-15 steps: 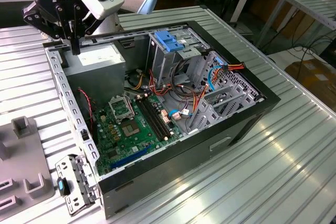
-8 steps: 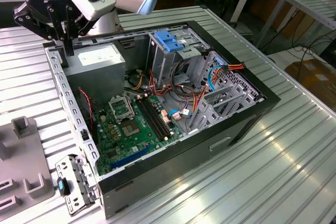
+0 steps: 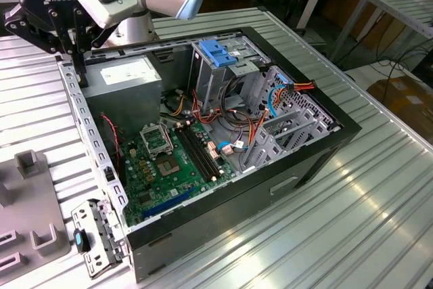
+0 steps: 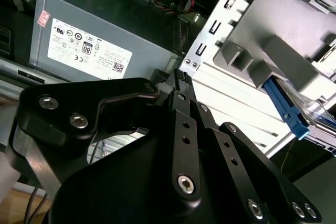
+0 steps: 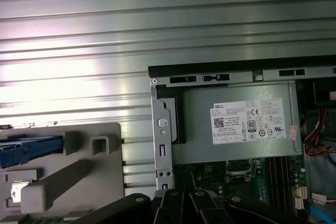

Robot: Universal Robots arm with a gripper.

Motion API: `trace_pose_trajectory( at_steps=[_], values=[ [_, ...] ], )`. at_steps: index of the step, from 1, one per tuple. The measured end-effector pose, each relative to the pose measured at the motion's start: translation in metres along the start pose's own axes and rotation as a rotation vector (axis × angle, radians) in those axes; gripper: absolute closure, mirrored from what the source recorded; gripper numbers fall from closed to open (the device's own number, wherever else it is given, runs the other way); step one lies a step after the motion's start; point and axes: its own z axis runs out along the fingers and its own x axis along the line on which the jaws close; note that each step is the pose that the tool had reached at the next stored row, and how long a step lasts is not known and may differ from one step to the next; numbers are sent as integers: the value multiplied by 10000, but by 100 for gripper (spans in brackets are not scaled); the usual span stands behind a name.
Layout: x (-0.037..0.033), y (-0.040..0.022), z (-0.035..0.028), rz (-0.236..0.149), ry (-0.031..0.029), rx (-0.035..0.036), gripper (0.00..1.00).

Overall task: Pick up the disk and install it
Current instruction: 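Reach for the disk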

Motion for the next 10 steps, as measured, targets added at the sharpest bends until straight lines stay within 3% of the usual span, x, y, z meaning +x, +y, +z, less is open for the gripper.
trace_pose_trajectory(
  at_steps=[10],
  values=[
    [145,-8,0,0,0,-1,89]
  ],
)
